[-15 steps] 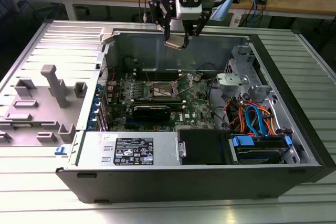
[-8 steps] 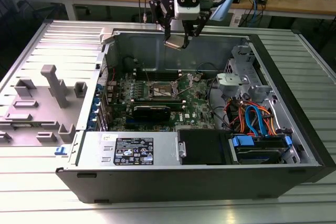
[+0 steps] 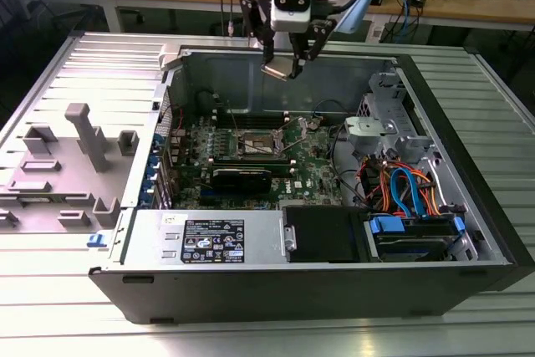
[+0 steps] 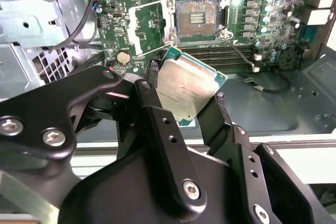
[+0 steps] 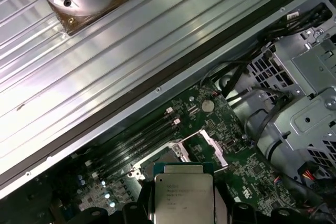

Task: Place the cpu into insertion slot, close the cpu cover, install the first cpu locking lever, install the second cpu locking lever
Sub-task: 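Place the cpu into insertion slot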

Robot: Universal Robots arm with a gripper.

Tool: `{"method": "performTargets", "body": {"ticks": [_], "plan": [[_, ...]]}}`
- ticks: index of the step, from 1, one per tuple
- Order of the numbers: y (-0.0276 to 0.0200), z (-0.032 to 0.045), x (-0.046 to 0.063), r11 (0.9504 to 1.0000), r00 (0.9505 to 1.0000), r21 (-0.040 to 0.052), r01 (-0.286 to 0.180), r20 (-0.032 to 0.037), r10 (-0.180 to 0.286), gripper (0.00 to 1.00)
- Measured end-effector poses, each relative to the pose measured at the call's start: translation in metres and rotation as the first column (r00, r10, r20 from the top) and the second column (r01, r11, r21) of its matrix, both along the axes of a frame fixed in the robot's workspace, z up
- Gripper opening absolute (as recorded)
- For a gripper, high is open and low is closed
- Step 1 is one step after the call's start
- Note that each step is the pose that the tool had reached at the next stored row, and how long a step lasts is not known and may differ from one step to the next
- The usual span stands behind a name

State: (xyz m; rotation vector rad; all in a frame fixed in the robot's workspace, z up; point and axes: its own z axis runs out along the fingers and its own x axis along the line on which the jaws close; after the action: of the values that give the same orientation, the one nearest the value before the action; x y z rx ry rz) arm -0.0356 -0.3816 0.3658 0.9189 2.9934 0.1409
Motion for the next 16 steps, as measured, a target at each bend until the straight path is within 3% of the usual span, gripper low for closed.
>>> {"method": "performTargets", "body": {"ticks": [6,14,16], "plan": [[0.0000,-0.0010,0.0000,0.9969,0.9969,0.0000,0.079,0.0000,-0.079,0.55],[0.0000,-0.0022,0.0000,0.9829,0.9829,0.0000,0.184,0.0000,-0.184,0.55],[0.0000,-0.0027,0.0000,0.9764,0.9764,0.0001,0.216,0.0000,-0.216,0.55]]}}
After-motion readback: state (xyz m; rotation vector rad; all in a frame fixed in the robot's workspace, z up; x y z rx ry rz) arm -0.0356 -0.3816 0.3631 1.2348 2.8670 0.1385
